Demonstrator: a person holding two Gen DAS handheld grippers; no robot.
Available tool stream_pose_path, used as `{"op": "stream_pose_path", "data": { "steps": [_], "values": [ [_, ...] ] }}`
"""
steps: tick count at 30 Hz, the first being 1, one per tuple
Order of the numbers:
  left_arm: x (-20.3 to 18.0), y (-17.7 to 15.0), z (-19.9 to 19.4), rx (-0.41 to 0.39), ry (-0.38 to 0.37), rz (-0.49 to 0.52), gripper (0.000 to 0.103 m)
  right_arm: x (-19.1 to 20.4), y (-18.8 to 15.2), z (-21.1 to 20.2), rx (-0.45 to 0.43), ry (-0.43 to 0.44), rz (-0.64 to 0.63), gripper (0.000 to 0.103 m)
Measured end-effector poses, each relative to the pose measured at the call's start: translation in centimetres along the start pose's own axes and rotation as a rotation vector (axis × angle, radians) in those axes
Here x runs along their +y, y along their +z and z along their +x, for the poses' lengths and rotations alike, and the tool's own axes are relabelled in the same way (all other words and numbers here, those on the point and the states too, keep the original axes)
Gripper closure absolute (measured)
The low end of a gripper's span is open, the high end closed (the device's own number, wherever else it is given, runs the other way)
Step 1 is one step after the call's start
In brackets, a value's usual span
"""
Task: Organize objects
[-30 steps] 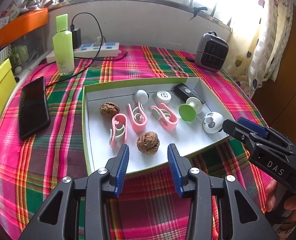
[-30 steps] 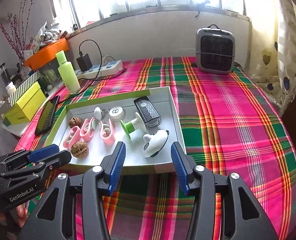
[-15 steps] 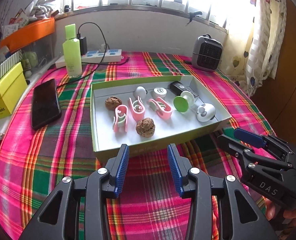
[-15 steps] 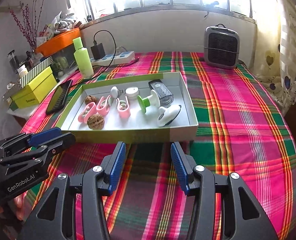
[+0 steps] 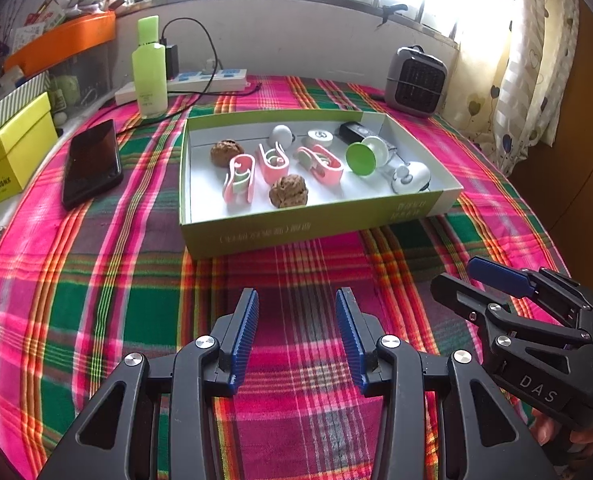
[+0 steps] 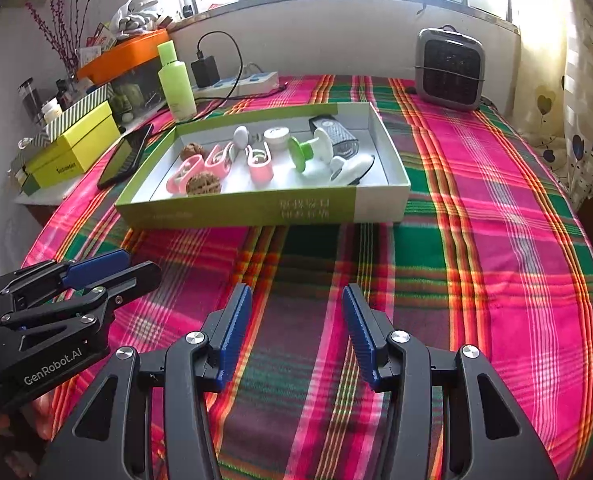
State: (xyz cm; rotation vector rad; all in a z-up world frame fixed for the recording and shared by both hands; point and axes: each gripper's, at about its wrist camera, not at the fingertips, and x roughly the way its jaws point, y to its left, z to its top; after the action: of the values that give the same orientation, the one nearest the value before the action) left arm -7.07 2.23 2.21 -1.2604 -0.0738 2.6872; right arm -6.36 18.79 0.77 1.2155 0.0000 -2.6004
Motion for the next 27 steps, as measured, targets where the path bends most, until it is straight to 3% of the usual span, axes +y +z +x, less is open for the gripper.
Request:
{"op": "stream_pose_path", "data": {
  "steps": [27],
  "values": [
    [-1.7, -1.4, 0.7, 0.014, 0.077, 0.028, 0.057, 0.3, -1.5, 0.2, 0.04, -0.091, -0.035, 0.054]
  ]
}}
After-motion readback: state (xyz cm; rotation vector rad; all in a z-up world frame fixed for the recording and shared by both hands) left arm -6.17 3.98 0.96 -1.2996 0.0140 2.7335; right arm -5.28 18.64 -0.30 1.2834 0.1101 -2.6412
